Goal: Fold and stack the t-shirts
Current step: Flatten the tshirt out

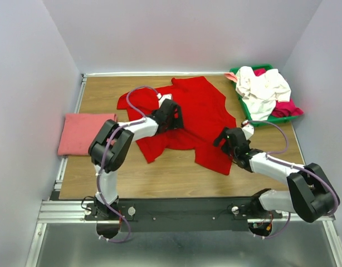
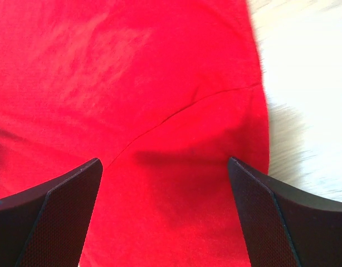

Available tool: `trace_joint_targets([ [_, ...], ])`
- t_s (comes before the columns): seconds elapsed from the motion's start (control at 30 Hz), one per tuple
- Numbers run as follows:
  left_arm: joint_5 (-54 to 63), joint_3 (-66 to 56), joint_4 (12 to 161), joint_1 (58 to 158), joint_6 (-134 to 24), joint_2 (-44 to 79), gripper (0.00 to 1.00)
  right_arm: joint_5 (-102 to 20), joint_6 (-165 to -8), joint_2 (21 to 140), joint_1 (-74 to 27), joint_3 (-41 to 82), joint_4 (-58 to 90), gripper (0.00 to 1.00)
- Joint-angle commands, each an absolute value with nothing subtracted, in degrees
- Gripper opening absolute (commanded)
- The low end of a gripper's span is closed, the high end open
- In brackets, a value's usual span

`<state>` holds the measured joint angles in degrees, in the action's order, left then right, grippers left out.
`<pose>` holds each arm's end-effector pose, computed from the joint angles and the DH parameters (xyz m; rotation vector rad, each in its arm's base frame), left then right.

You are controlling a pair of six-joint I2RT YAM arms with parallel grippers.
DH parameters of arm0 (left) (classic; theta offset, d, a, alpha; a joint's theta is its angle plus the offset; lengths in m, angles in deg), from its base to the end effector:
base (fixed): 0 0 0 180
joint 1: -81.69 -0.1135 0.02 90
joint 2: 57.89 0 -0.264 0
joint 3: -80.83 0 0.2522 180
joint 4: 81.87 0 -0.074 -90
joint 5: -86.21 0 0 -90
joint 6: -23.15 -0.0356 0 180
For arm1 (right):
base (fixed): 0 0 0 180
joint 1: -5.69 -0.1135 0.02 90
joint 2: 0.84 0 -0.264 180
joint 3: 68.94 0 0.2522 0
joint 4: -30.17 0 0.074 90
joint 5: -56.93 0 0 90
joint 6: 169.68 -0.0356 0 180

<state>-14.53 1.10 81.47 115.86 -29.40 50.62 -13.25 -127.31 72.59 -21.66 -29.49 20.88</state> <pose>0.3358 -0.2199 0.1648 -0.1596 2.3750 -0.3889 0.2117 0.0959 0.1519 0.5711 2.2152 0.2836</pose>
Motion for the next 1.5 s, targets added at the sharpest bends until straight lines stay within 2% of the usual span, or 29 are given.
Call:
trace_joint_targets([
  [0.0,-12.2,-5.9,77.6,117.0,-32.6,57.1,0.99,-8.8,-128.6,71.5,-18.1,-32.9,14.7,1.0],
  [0.13,-13.4,-14.2,74.2,119.0,-33.9,59.4,0.98,-8.6,-127.2,68.9,-16.9,-32.7,13.5,1.0],
  [0.2,-15.5,-14.6,72.9,120.2,-33.9,57.4,0.98,-10.8,-126.2,68.1,-16.9,-31.8,13.0,1.0],
  [0.3,-21.9,-11.1,69.2,122.6,-31.3,50.3,0.98,-13.6,-123.9,67.2,-16.9,-31.4,12.8,1.0],
  [0.37,-27.1,-3.7,67.5,125.7,-27.6,43.8,0.98,-12.9,-124.1,66.5,-16.9,-31.9,12.7,1.0],
  [0.5,-29.7,5.5,62.2,128.8,-19.5,35.7,0.98,-13.8,-124.0,65.3,-16.9,-32.6,12.5,1.0],
  [0.63,-36.3,11.4,52.2,131.3,-10.3,33.3,0.98,-14.4,-123.8,63.1,-16.9,-33.4,12.2,1.0],
  [0.83,-36.5,14.4,48.7,132.9,-6.0,35.7,0.98,-14.3,-123.7,60.9,-16.9,-34.6,11.9,1.0],
  [0.97,-37.3,13.4,47.9,132.9,-5.6,37.4,0.88,-14.2,-123.8,60.3,-16.9,-35.1,11.7,1.0],
  [1.1,-37.5,13.1,47.4,132.9,-5.2,38.3,0.85,-14.2,-123.9,59.6,-16.9,-35.2,11.4,1.0],
  [1.47,-37.1,17.5,46.6,132.9,-4.3,31.5,0.78,-10.9,-125.4,60.7,-16.8,-35.5,9.5,1.0],
])
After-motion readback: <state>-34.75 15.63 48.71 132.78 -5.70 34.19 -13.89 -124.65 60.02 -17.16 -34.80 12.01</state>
